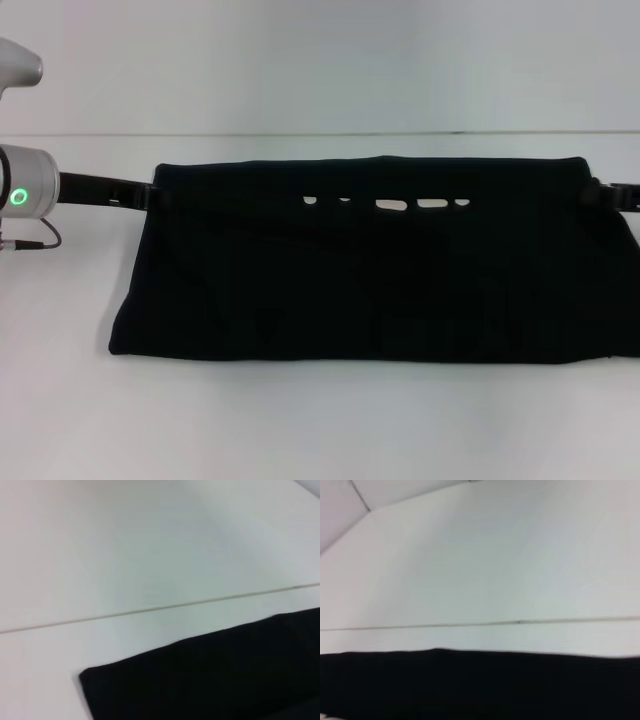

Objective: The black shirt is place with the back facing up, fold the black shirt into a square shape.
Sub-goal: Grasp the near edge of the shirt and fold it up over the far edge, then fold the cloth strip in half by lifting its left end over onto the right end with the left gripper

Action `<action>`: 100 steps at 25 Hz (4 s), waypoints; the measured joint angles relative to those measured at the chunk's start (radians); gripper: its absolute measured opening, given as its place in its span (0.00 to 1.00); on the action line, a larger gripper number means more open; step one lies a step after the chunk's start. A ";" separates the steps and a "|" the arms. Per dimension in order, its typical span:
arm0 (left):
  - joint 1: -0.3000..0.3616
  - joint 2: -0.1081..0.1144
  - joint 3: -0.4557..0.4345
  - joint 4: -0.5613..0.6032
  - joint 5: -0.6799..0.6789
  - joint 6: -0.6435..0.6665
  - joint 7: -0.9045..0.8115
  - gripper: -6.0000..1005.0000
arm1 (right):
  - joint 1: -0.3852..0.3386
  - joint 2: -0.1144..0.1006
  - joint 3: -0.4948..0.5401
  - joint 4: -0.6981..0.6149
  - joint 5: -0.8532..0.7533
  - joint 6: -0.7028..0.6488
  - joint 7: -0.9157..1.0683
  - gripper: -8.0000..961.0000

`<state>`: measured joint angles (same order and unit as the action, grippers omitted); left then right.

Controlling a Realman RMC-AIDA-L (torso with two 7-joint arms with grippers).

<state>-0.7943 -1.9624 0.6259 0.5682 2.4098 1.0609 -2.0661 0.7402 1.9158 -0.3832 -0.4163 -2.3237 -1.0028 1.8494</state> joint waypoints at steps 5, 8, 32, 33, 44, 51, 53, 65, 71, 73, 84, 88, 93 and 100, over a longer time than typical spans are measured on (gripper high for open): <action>-0.001 -0.004 0.003 -0.003 0.000 -0.048 0.003 0.04 | 0.049 0.024 -0.022 0.019 0.007 0.110 -0.010 0.04; -0.001 -0.005 0.003 -0.003 0.000 -0.062 0.004 0.04 | 0.069 0.033 -0.026 0.019 0.007 0.143 -0.010 0.04; -0.051 -0.005 0.003 0.013 0.000 -0.116 0.005 0.04 | 0.093 0.032 -0.028 0.004 0.011 0.212 0.011 0.06; -0.052 -0.005 0.003 0.012 0.000 -0.126 0.005 0.04 | 0.094 0.031 -0.028 0.004 0.011 0.215 0.011 0.06; -0.068 -0.006 0.028 -0.032 0.000 -0.188 0.011 0.04 | 0.107 0.032 -0.028 0.014 0.011 0.248 0.003 0.11; -0.073 -0.016 0.029 -0.058 -0.002 -0.261 0.001 0.08 | 0.109 0.040 -0.033 0.019 0.008 0.261 0.003 0.14; -0.069 -0.023 0.027 -0.059 -0.004 -0.286 0.001 0.10 | 0.108 0.041 -0.040 0.018 0.006 0.260 0.007 0.15; -0.030 -0.033 0.022 -0.044 -0.001 -0.354 -0.105 0.32 | 0.093 0.003 -0.048 0.002 0.005 0.185 0.076 0.47; 0.091 -0.038 0.019 0.181 -0.014 -0.009 -0.177 0.63 | 0.052 -0.014 -0.043 -0.077 0.008 -0.106 0.149 0.62; 0.150 -0.044 0.011 0.269 -0.042 0.118 -0.184 0.78 | 0.029 -0.014 -0.038 -0.107 0.010 -0.202 0.167 0.67; 0.274 -0.048 -0.016 0.302 -0.095 0.291 -0.186 0.93 | -0.061 -0.001 -0.039 -0.152 0.064 -0.371 0.136 0.77; 0.275 -0.047 -0.017 0.271 -0.084 0.286 -0.185 0.93 | -0.065 0.013 -0.041 -0.149 0.063 -0.396 0.087 0.77; 0.266 -0.042 -0.012 0.239 -0.077 0.286 -0.198 0.93 | -0.066 0.015 -0.042 -0.146 0.062 -0.428 0.052 0.77; 0.256 -0.046 -0.008 0.226 -0.068 0.277 -0.204 0.93 | -0.068 0.015 -0.042 -0.143 0.064 -0.445 0.002 0.78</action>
<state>-0.5378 -2.0087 0.6183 0.7945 2.3420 1.3379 -2.2697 0.6724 1.9310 -0.4251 -0.5598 -2.2602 -1.4476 1.8512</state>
